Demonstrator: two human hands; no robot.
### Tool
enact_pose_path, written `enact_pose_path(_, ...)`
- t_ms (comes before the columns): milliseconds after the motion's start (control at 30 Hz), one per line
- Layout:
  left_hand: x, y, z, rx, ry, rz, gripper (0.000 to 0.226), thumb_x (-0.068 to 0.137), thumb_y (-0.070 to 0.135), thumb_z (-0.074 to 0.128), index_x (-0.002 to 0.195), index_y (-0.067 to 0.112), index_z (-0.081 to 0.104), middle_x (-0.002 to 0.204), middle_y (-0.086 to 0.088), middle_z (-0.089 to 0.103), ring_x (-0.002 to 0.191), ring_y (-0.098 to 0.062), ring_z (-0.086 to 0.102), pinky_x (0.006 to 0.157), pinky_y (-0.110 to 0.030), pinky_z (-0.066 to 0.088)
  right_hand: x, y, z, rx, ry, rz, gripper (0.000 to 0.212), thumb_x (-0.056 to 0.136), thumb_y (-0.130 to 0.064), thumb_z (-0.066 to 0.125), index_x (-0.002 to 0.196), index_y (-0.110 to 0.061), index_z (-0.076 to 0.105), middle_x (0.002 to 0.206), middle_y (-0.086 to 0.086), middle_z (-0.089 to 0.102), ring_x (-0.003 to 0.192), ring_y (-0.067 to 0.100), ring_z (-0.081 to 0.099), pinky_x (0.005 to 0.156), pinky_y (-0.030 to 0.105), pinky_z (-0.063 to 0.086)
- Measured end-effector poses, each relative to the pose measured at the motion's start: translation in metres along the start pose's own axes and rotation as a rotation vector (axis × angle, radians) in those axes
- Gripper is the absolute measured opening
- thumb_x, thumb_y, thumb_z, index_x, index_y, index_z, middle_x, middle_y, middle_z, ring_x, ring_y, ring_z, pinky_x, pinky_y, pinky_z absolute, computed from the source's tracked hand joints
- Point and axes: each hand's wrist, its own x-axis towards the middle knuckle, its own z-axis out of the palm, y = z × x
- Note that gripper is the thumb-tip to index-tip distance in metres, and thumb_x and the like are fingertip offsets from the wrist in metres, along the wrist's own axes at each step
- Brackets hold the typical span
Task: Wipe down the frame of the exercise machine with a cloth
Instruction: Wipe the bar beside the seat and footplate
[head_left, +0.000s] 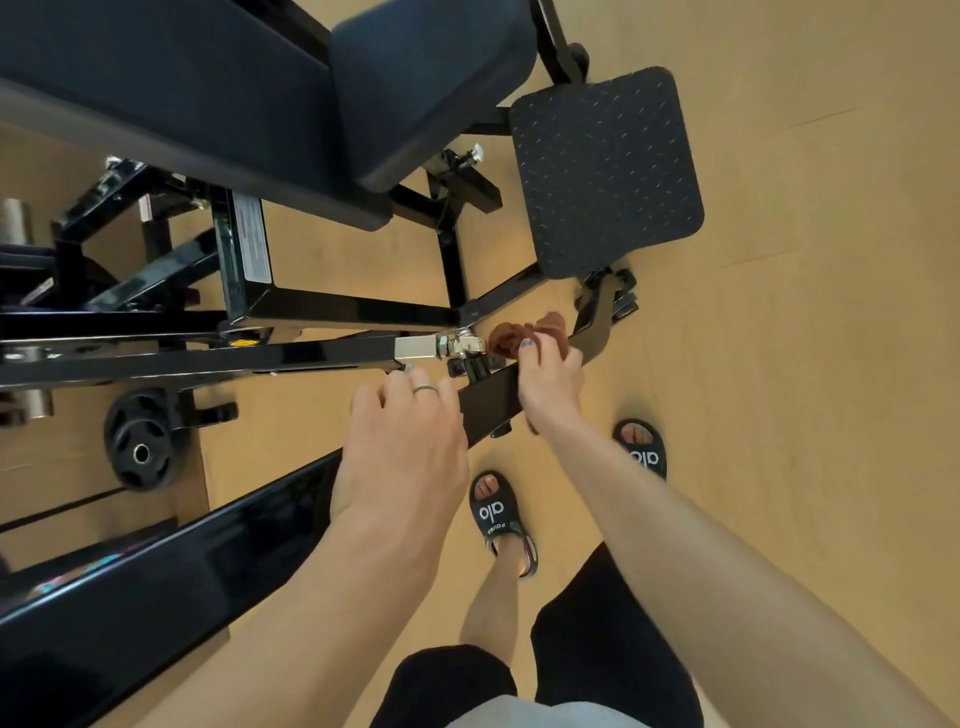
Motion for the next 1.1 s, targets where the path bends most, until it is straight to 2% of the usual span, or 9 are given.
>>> enact_pose_path(200,-0.002,-0.003,0.002,0.052,-0.042,-0.019,0.020,0.105,0.033,0.044,0.110,0.014,0.048,0.094,-0.008,0.048,0.080,-0.022,0.042,0.064,-0.036,0.032,0.064,0.021,-0.013,-0.135,-0.036,0.131,0.050,0.107,-0.051,0.036,0.151,-0.026,0.039,0.149,0.007,0.031,0.130,0.029,0.044,0.113,0.043,0.041)
enact_pose_path(267,0.005,-0.003,0.000,-0.062,0.021,-0.102,0.023,0.102,0.038,0.048,0.107,0.017,0.054,0.090,-0.006,0.051,0.078,-0.021,0.048,0.063,-0.035,0.037,0.052,0.012,-0.012,-0.110,-0.039,0.155,0.048,0.107,-0.052,0.038,0.148,-0.028,0.042,0.147,0.007,0.032,0.129,0.031,0.044,0.111,0.048,0.043)
enact_pose_path(367,0.044,0.007,-0.002,-0.296,0.131,-0.229,0.032,0.103,0.043,0.042,0.118,0.017,0.053,0.109,-0.008,0.059,0.100,-0.025,0.059,0.081,-0.040,0.050,0.005,-0.001,-0.005,-0.009,-0.030,0.043,0.023,0.105,-0.052,0.041,0.121,-0.039,0.050,0.138,0.002,0.033,0.122,0.024,0.043,0.095,0.033,0.045)
enact_pose_path(467,0.087,0.023,0.006,-0.319,0.095,-0.186,0.040,0.105,0.043,0.040,0.133,0.015,0.046,0.133,-0.011,0.054,0.124,-0.030,0.050,0.102,-0.045,0.044,-0.033,-0.009,0.000,0.079,-0.055,-0.024,0.012,0.105,-0.052,0.042,0.110,-0.043,0.048,0.126,-0.008,0.027,0.115,0.018,0.038,0.069,0.013,0.032)
enact_pose_path(567,0.112,0.027,0.025,-0.283,0.018,-0.076,0.040,0.107,0.040,0.038,0.138,0.017,0.046,0.143,-0.011,0.052,0.135,-0.031,0.044,0.113,-0.046,0.035,-0.023,-0.006,-0.003,0.095,-0.060,-0.029,0.013,0.106,-0.049,0.042,0.111,-0.040,0.050,0.134,-0.005,0.030,0.124,0.022,0.038,0.086,0.021,0.038)
enact_pose_path(633,0.127,0.024,0.037,-0.347,-0.087,-0.055,0.037,0.109,0.039,0.036,0.135,0.017,0.052,0.136,-0.010,0.057,0.128,-0.029,0.051,0.111,-0.046,0.040,0.002,0.003,-0.005,0.080,-0.034,0.006,0.018,0.107,-0.048,0.041,0.117,-0.038,0.053,0.143,-0.001,0.031,0.131,0.024,0.036,0.102,0.033,0.037)
enact_pose_path(733,0.143,0.024,0.049,-0.550,-0.154,-0.073,0.033,0.108,0.036,0.038,0.115,0.017,0.064,0.101,-0.004,0.065,0.094,-0.021,0.064,0.093,-0.044,0.054,0.040,0.017,-0.009,0.030,0.006,0.105,0.037,0.108,-0.047,0.040,0.137,-0.029,0.052,0.150,0.004,0.031,0.138,0.029,0.035,0.115,0.044,0.031)
enact_pose_path(900,0.155,0.025,0.055,-0.480,-0.138,-0.038,0.028,0.106,0.037,0.045,0.106,0.020,0.067,0.089,0.000,0.067,0.081,-0.017,0.067,0.079,-0.038,0.061,0.073,0.018,-0.016,0.067,0.056,0.241,0.040,0.109,-0.043,0.039,0.144,-0.026,0.047,0.150,0.009,0.033,0.137,0.033,0.039,0.117,0.050,0.035)
enact_pose_path(1100,0.153,0.023,0.049,-0.534,-0.154,-0.020,0.026,0.104,0.037,0.048,0.101,0.022,0.068,0.085,0.001,0.065,0.079,-0.016,0.066,0.079,-0.037,0.061,-0.002,-0.007,0.000,0.313,0.119,0.311,0.035,0.108,-0.041,0.042,0.143,-0.040,0.044,0.130,0.001,0.031,0.117,0.028,0.047,0.106,0.053,0.048)
